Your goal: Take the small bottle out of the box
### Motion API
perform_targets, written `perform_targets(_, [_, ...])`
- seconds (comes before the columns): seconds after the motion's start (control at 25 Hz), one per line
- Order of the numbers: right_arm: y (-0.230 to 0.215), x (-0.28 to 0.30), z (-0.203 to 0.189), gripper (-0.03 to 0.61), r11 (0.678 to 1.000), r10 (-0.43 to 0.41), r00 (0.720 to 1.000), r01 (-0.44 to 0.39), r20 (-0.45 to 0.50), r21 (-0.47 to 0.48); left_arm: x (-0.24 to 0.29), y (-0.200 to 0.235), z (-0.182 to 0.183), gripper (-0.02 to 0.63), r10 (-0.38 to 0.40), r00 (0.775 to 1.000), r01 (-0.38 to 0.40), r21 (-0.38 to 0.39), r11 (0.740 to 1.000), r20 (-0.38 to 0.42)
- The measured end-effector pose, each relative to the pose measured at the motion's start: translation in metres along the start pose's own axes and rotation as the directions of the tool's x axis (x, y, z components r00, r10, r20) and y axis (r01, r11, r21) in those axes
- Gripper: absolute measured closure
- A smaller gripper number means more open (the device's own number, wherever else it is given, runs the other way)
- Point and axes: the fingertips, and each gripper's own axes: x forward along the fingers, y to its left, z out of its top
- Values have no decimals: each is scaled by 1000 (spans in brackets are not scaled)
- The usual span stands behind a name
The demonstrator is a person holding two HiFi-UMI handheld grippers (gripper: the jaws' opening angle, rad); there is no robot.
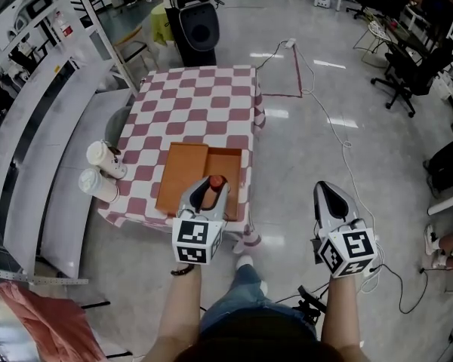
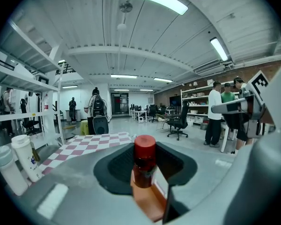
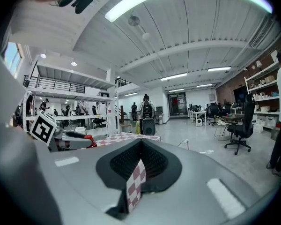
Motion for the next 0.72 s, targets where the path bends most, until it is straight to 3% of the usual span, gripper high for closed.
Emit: perform_targets(0.72, [8, -11, 77, 578, 996, -26, 985, 40, 172, -79, -31, 15, 98, 469, 17, 983, -29, 63, 998, 184])
